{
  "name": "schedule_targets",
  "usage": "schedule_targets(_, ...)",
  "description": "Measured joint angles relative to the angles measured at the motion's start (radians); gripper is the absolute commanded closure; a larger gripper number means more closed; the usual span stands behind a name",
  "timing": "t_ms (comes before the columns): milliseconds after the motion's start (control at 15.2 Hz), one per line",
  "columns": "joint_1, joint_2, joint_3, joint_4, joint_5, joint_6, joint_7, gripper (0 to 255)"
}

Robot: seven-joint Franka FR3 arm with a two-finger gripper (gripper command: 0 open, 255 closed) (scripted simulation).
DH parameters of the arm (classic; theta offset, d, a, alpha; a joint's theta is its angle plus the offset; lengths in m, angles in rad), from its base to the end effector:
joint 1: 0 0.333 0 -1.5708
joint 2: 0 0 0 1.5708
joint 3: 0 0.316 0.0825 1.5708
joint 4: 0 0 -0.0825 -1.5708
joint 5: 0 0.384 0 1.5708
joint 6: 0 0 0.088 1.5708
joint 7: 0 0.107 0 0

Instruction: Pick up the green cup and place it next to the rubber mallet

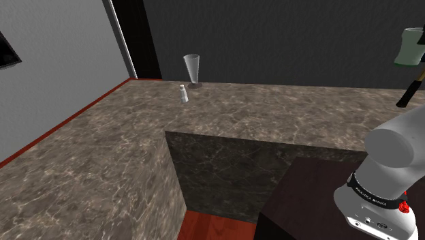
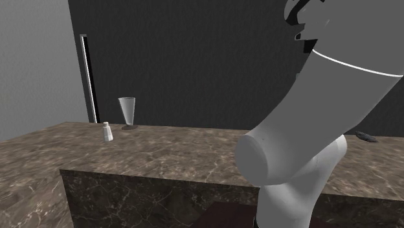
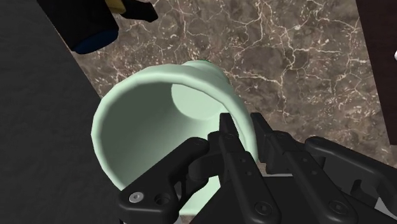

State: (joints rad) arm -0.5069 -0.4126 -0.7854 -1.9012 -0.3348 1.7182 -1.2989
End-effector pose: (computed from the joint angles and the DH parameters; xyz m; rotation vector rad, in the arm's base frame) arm 0.0393 -0.4842 0.6181 3.0130 0.0951 -0.0147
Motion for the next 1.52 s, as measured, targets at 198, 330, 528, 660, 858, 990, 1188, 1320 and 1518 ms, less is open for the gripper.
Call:
schedule_targets(198, -0.004, -0.007, -0.004, -0.047, -0.008, 0.04, 0.008, 255)
schedule_targets(330, -0.007, -0.012, -0.007, -0.077, -0.013, 0.066, 0.013, 255)
schedule_targets(528, -0.01, -0.014, -0.017, -0.117, -0.019, 0.106, 0.015, 255)
schedule_targets(660, -0.012, -0.015, -0.02, -0.142, -0.023, 0.129, 0.019, 255)
schedule_targets(858, -0.016, -0.019, -0.027, -0.183, -0.031, 0.167, 0.026, 255)
schedule_targets(990, -0.017, -0.018, -0.034, -0.21, -0.035, 0.195, 0.028, 255)
schedule_targets(1188, -0.017, -0.011, -0.047, -0.245, -0.038, 0.237, 0.031, 255)
schedule_targets(1320, -0.017, -0.007, -0.053, -0.269, -0.041, 0.264, 0.034, 255)
schedule_targets(1518, -0.016, 0.001, -0.067, -0.3, -0.044, 0.304, 0.034, 255)
